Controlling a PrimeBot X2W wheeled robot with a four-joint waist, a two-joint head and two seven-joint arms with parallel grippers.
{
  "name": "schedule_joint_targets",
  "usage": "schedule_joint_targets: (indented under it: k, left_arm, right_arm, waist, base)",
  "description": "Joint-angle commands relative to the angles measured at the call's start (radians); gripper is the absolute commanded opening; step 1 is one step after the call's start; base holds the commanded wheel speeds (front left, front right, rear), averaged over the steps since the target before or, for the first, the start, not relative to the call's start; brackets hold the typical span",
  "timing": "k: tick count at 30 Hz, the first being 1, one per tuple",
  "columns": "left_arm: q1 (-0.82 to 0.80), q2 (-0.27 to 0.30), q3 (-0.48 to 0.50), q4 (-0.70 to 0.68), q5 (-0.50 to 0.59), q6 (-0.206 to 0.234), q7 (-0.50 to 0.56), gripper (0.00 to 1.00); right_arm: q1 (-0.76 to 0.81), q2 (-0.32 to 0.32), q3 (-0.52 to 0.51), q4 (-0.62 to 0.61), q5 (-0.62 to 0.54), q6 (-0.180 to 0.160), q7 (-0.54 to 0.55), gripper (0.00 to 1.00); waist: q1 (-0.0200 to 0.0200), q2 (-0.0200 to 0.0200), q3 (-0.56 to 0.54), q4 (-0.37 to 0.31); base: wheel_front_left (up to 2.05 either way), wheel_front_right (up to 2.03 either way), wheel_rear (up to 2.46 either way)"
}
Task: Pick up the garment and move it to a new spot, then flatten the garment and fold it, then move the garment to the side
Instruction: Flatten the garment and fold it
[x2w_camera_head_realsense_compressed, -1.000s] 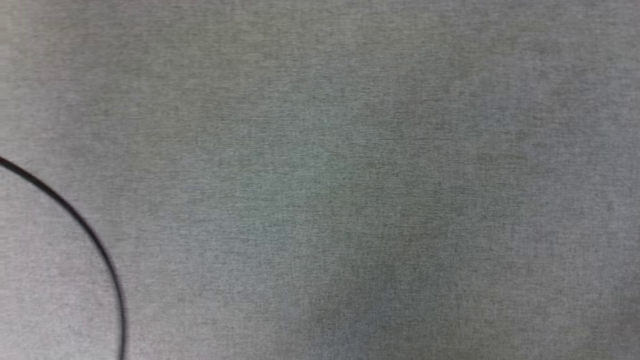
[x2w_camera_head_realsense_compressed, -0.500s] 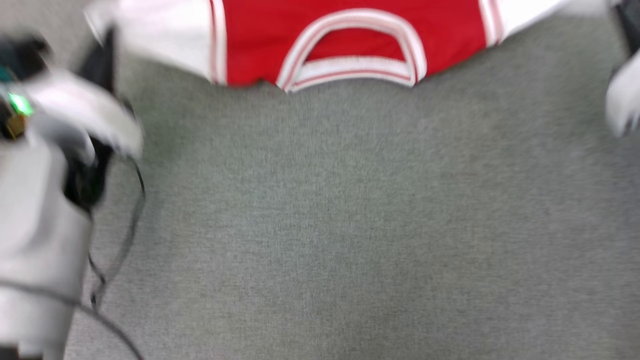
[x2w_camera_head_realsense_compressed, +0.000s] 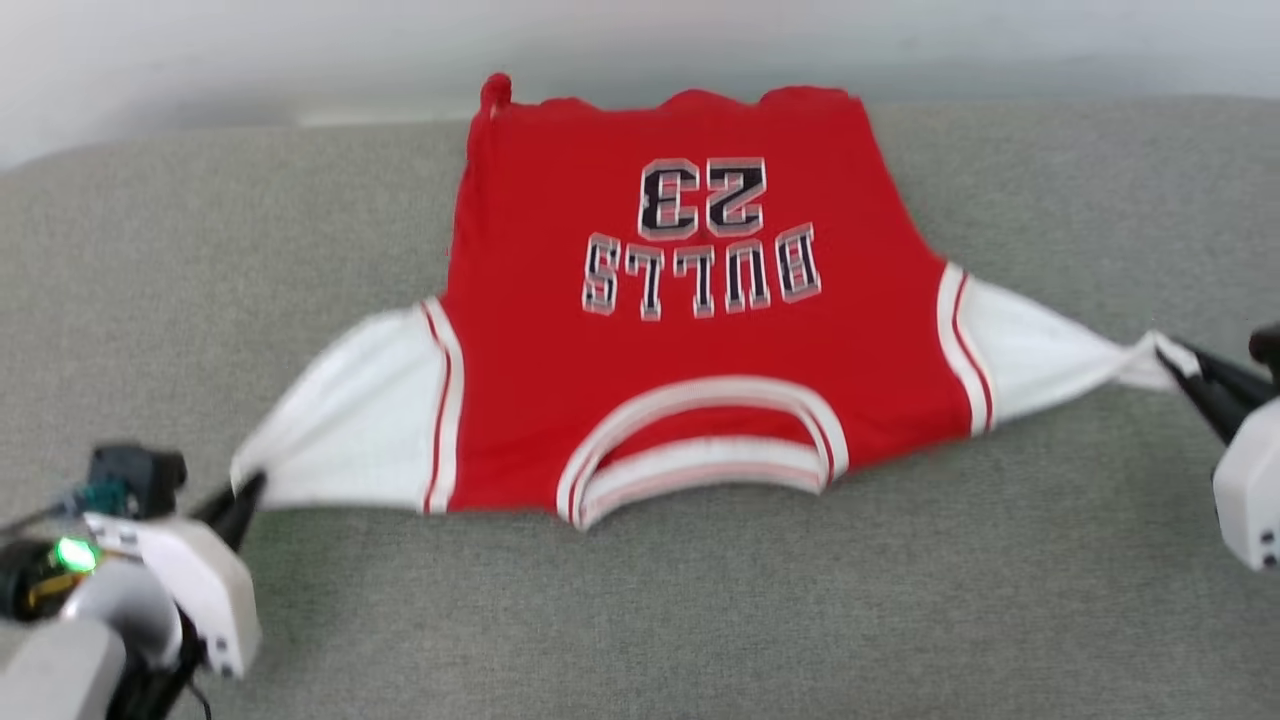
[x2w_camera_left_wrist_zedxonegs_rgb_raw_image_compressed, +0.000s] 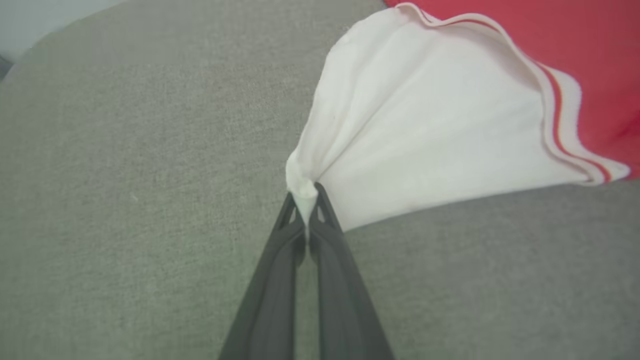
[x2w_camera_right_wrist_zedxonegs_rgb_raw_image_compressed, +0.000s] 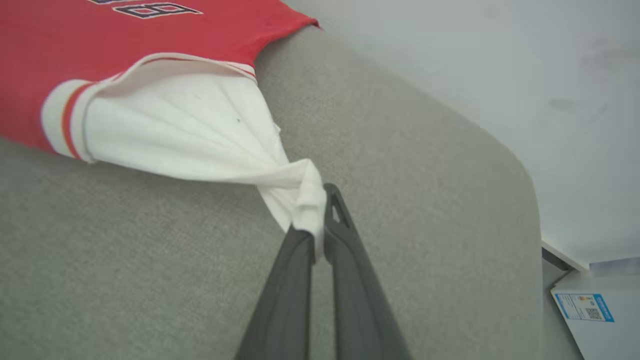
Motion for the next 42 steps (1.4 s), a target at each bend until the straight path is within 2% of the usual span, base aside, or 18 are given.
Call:
schedule_joint_targets:
  k: [1, 6, 13, 21, 22, 23, 27, 29, 37, 39, 42]
  left_arm:
    - [0.054, 0.018, -0.001, -0.015, -0.007, 0.014, 0.017, 0.00]
    - [0.220, 0.064, -0.008, -0.125, -0.045, 0.037, 0.080, 0.00]
    - [0.417, 0.098, 0.006, -0.273, -0.098, 0.095, 0.117, 0.00]
    - [0.493, 0.071, -0.007, -0.380, -0.121, 0.130, 0.117, 0.00]
    - [0.493, 0.070, -0.008, -0.390, -0.121, 0.133, 0.118, 0.00]
    - [0.488, 0.068, -0.008, -0.417, -0.122, 0.133, 0.119, 0.00]
    - [0.479, 0.066, -0.016, -0.485, -0.127, 0.131, 0.135, 0.00]
    - [0.481, 0.069, -0.022, -0.528, -0.122, 0.136, 0.145, 0.00]
    - [0.466, 0.074, -0.028, -0.715, -0.117, 0.150, 0.170, 0.00]
    - [0.449, 0.083, -0.043, -0.757, -0.096, 0.142, 0.182, 0.00]
    - [0.411, 0.068, -0.065, -0.805, -0.077, 0.130, 0.193, 0.00]
  right_arm:
    - [0.038, -0.035, 0.001, -0.008, 0.014, -0.002, 0.021, 0.00]
    - [0.151, -0.081, 0.002, -0.086, 0.092, -0.002, 0.095, 0.00]
    - [0.322, -0.112, -0.048, -0.142, 0.149, -0.002, 0.163, 0.00]
    - [0.442, -0.064, -0.138, -0.136, 0.169, -0.002, 0.193, 0.00]
    - [0.448, -0.058, -0.151, -0.137, 0.174, -0.002, 0.202, 0.31]
    - [0.456, -0.047, -0.178, -0.142, 0.190, -0.002, 0.226, 1.00]
    - [0.461, -0.049, -0.239, -0.181, 0.205, -0.002, 0.295, 1.00]
    - [0.442, -0.026, -0.291, -0.215, 0.217, -0.002, 0.354, 1.00]
    - [0.301, 0.081, -0.518, -0.398, 0.155, -0.002, 0.682, 1.00]
    - [0.237, 0.115, -0.568, -0.420, 0.128, -0.002, 0.767, 1.00]
    - [0.129, 0.160, -0.631, -0.411, 0.074, -0.002, 0.892, 1.00]
  waist:
    - [0.0002, 0.0000, -0.040, -0.015]
    - [0.0002, 0.0000, -0.082, -0.031]
    - [0.0002, 0.0000, -0.112, -0.049]
    - [0.0002, 0.0000, -0.107, -0.045]
    - [0.0002, 0.0000, -0.107, -0.043]
    - [0.0002, 0.0000, -0.105, -0.036]
    - [0.0002, 0.0000, -0.095, -0.011]
    - [0.0002, 0.0000, -0.085, 0.002]
    - [0.0002, 0.0000, 0.036, 0.092]
    - [0.0002, 0.0000, 0.089, 0.130]
    - [0.0002, 0.0000, 0.160, 0.190]
  base:
    - [0.00, 0.00, 0.00]
    - [0.00, 0.00, 0.00]
    - [0.00, 0.00, 0.00]
    - [0.00, 0.00, 0.00]
    - [0.00, 0.00, 0.00]
    - [0.00, 0.00, 0.00]
    - [0.00, 0.00, 0.00]
    - [0.00, 0.00, 0.00]
    - [0.00, 0.00, 0.00]
    - [0.00, 0.00, 0.00]
    - [0.00, 0.00, 0.00]
